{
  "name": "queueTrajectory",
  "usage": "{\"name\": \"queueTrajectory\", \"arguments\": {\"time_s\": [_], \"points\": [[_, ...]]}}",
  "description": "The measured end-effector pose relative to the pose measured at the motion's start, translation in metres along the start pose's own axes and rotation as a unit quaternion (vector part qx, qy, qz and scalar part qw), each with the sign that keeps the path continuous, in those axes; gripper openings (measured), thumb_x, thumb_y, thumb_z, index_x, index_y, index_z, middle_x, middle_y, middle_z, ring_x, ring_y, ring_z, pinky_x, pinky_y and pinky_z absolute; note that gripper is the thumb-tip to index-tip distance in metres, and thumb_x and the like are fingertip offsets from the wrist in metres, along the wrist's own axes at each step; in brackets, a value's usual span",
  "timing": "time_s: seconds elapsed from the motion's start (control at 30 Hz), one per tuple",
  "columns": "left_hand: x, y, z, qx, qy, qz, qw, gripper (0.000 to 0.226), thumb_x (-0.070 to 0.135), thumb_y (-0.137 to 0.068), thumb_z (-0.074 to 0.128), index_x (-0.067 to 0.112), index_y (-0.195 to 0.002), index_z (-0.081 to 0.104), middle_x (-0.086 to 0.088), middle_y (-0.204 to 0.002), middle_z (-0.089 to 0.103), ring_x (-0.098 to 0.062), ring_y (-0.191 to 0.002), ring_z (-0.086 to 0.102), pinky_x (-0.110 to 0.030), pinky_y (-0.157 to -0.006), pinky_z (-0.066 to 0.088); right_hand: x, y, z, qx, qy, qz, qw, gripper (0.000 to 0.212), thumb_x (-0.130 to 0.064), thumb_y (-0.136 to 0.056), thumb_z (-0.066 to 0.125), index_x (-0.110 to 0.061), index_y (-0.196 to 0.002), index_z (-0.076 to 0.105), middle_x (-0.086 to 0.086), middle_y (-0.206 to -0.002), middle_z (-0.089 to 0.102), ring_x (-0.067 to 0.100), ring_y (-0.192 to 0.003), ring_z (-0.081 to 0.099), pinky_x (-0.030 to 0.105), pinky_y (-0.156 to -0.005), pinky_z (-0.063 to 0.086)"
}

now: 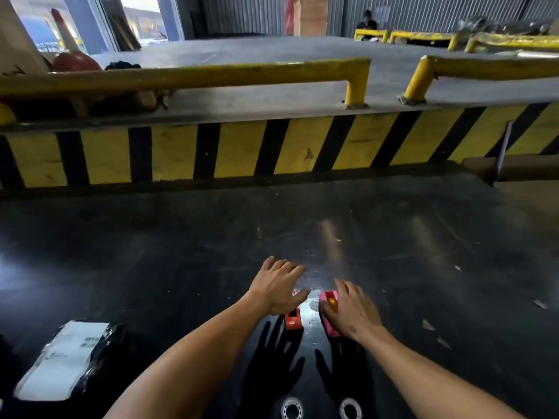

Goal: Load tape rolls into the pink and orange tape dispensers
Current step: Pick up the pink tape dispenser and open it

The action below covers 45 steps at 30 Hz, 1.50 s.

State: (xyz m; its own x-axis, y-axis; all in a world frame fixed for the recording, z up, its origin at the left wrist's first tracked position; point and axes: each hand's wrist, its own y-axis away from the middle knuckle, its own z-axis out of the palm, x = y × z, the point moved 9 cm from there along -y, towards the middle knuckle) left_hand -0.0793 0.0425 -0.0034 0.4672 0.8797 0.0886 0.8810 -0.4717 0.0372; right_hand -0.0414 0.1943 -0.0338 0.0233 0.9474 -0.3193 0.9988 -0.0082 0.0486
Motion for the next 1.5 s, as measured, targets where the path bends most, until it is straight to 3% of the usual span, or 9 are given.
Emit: {"name": "queueTrajectory", "arguments": {"time_s": [0.13,0.27,0.47,0.63,0.73,0.93,1.17,1.37,1.5], "points": [[0.018,-0.008,0.033,-0.066,-0.001,0.048,0.997,0.067,0.051,-0.093,0.044,0.028,-0.153,0.027,-0.004,-0.156,0.04,-0.026,-0.146,0.033,-0.053,-0.125,0.009,0.024,0.008,0.029,-0.01,-0.063,0.063,0.996,0.062,-0.069,-0.084,0.038,-0.027,-0.129,0.045,0.004,-0.124,0.06,0.028,-0.11,0.058,0.042,-0.087,0.052],[0.031,-0.02,0.061,-0.093,0.012,0.081,0.992,0.071,0.046,-0.089,0.051,0.03,-0.153,0.025,-0.005,-0.157,0.039,-0.027,-0.146,0.033,-0.051,-0.125,0.013,0.035,0.012,0.054,-0.051,-0.089,0.082,0.991,0.068,-0.057,-0.08,0.059,-0.022,-0.135,0.041,0.008,-0.119,0.059,0.031,-0.109,0.057,0.042,-0.088,0.052],[0.051,-0.028,0.085,-0.1,0.031,0.116,0.988,0.077,0.029,-0.085,0.06,0.023,-0.154,0.025,-0.008,-0.158,0.037,-0.027,-0.145,0.034,-0.046,-0.123,0.02,0.053,0.021,0.067,-0.055,-0.143,0.082,0.985,0.039,-0.05,-0.085,0.059,-0.025,-0.114,0.057,0.004,-0.103,0.061,0.025,-0.099,0.058,0.037,-0.08,0.05],[0.063,-0.026,0.098,-0.112,0.043,0.117,0.986,0.076,0.023,-0.088,0.06,0.019,-0.155,0.023,-0.01,-0.161,0.031,-0.03,-0.146,0.034,-0.046,-0.12,0.028,0.071,0.019,0.067,-0.099,-0.106,0.047,0.988,0.049,-0.036,-0.088,0.063,-0.017,-0.132,0.052,0.006,-0.12,0.057,0.025,-0.114,0.05,0.032,-0.095,0.041],[0.069,-0.02,0.106,-0.115,0.053,0.107,0.986,0.069,0.025,-0.088,0.062,0.018,-0.15,0.032,-0.009,-0.151,0.043,-0.033,-0.133,0.048,-0.049,-0.108,0.043,0.077,0.018,0.064,-0.135,-0.086,0.007,0.987,0.051,-0.035,-0.089,0.062,-0.018,-0.136,0.05,0.004,-0.127,0.055,0.022,-0.12,0.047,0.03,-0.101,0.037],[0.073,0.024,0.116,-0.113,0.117,0.08,0.983,0.062,0.044,-0.092,0.061,0.015,-0.145,0.043,-0.011,-0.141,0.048,-0.03,-0.126,0.05,-0.047,-0.101,0.049,0.073,0.031,0.065,-0.186,-0.024,-0.067,0.98,0.053,-0.035,-0.087,0.059,-0.026,-0.138,0.046,-0.002,-0.134,0.053,0.02,-0.123,0.046,0.034,-0.102,0.038],[0.048,0.06,0.118,-0.081,0.197,0.023,0.977,0.063,0.058,-0.087,0.061,0.02,-0.136,0.05,-0.003,-0.132,0.053,-0.021,-0.122,0.051,-0.045,-0.098,0.051,0.008,0.054,0.067,-0.068,0.045,-0.233,0.969,0.046,-0.045,-0.084,0.061,-0.031,-0.127,0.06,-0.005,-0.115,0.063,0.021,-0.109,0.053,0.036,-0.086,0.039],[0.031,0.085,0.115,-0.082,0.209,0.011,0.975,0.065,0.049,-0.087,0.068,0.02,-0.142,0.048,-0.001,-0.137,0.052,-0.019,-0.123,0.052,-0.038,-0.104,0.047,-0.019,0.063,0.072,-0.018,0.016,-0.231,0.973,0.032,-0.046,-0.085,0.06,-0.031,-0.113,0.069,-0.009,-0.102,0.067,0.017,-0.102,0.055,0.029,-0.079,0.025],[0.028,0.094,0.111,-0.074,0.228,0.003,0.971,0.064,0.042,-0.088,0.069,0.018,-0.143,0.048,-0.002,-0.14,0.051,-0.02,-0.125,0.052,-0.036,-0.107,0.044,-0.033,0.067,0.069,0.004,0.007,-0.249,0.968,0.021,-0.038,-0.086,0.059,-0.027,-0.1,0.07,-0.008,-0.093,0.069,0.017,-0.094,0.061,0.031,-0.078,0.031]]}}
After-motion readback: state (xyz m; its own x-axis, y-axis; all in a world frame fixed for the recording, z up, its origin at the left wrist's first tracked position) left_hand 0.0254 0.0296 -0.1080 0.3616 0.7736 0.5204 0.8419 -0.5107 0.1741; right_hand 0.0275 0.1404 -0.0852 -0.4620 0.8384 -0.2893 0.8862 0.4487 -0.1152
